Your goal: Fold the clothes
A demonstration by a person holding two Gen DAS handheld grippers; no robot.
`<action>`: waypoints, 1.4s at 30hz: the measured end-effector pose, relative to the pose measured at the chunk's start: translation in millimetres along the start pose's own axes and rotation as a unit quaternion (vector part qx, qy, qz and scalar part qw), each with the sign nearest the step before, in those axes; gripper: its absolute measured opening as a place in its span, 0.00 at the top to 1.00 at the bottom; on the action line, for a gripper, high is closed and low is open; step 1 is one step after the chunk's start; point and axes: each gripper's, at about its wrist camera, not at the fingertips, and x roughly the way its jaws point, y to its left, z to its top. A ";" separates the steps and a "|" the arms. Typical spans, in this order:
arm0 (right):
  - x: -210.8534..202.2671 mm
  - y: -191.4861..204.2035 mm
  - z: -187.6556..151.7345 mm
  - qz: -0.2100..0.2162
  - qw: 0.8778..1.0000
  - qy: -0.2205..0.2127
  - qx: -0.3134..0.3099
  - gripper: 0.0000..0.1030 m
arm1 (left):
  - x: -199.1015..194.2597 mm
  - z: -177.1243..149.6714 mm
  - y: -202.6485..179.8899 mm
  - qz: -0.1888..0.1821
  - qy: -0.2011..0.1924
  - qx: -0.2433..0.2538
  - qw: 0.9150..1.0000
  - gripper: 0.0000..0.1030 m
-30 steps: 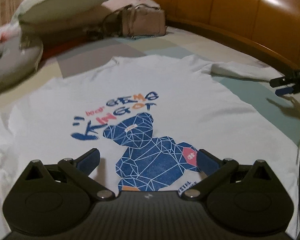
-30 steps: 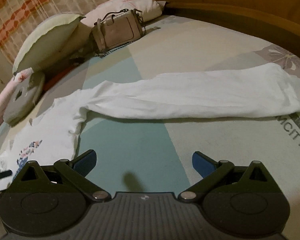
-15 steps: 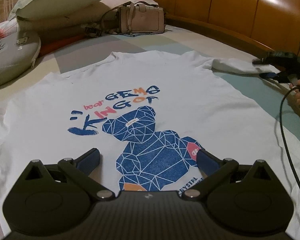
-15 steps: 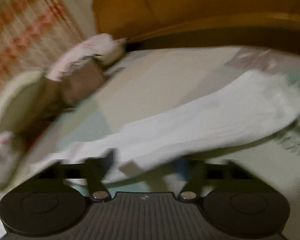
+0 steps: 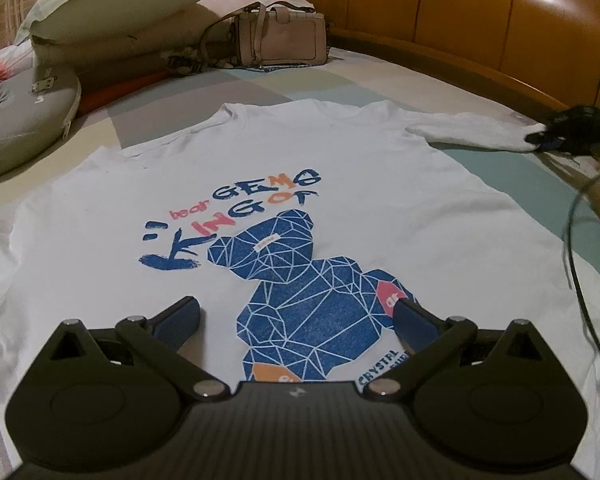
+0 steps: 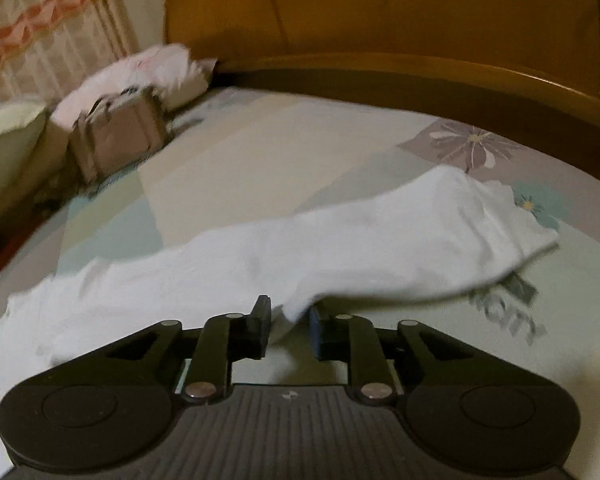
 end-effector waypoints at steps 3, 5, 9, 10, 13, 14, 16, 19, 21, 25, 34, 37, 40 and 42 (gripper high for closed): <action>-16.1 27.2 -1.8 0.034 0.998 0.012 -0.059 0.75 | -5.5 4.3 2.3 0.003 -0.004 -0.005 1.000 0.01; -15.2 51.8 7.8 0.063 0.993 0.011 -0.101 0.71 | -11.2 8.9 4.9 -0.002 -0.015 -0.004 1.000 0.01; 6.9 109.4 33.6 0.115 0.977 0.012 -0.180 0.53 | -16.2 16.4 12.2 -0.006 -0.035 -0.010 0.999 0.01; 18.9 124.5 39.1 0.122 0.973 0.019 -0.197 0.53 | -15.2 16.7 14.6 -0.010 -0.036 -0.012 0.999 0.01; 55.2 167.6 52.9 0.142 0.959 0.037 -0.242 0.53 | -11.6 16.9 21.2 -0.024 -0.035 -0.017 0.999 0.01; 67.3 180.6 56.0 0.149 0.954 0.042 -0.255 0.53 | -11.2 16.5 22.7 -0.027 -0.035 -0.017 0.999 0.01; 89.4 202.7 57.4 0.157 0.943 0.052 -0.288 0.52 | -10.8 15.3 25.2 -0.031 -0.037 -0.015 0.999 0.01; 121.9 232.8 57.0 0.159 0.923 0.069 -0.342 0.52 | -10.1 13.7 28.3 -0.038 -0.039 -0.012 0.998 0.01; 138.1 239.4 53.3 0.156 0.914 0.088 -0.364 0.52 | -7.4 13.3 29.3 -0.040 -0.037 -0.015 0.998 0.01; 144.8 233.5 47.8 0.155 0.906 0.104 -0.379 0.52 | -0.9 10.8 27.7 -0.032 -0.025 -0.010 0.999 0.01; 117.3 207.0 44.1 0.080 0.949 0.168 -0.255 0.41 | 8.1 7.4 17.8 -0.023 -0.013 0.011 1.000 0.01; 130.8 213.8 40.5 0.045 0.957 0.151 -0.243 0.34 | 6.6 7.7 21.0 -0.022 -0.014 0.003 1.000 0.01; 151.3 221.1 43.6 0.012 0.964 0.120 -0.238 0.18 | 4.9 8.0 24.8 -0.021 -0.014 -0.006 1.000 0.01; 162.3 220.0 49.8 0.006 0.969 0.109 -0.223 0.11 | 3.7 8.2 27.4 -0.021 -0.014 -0.012 1.000 0.01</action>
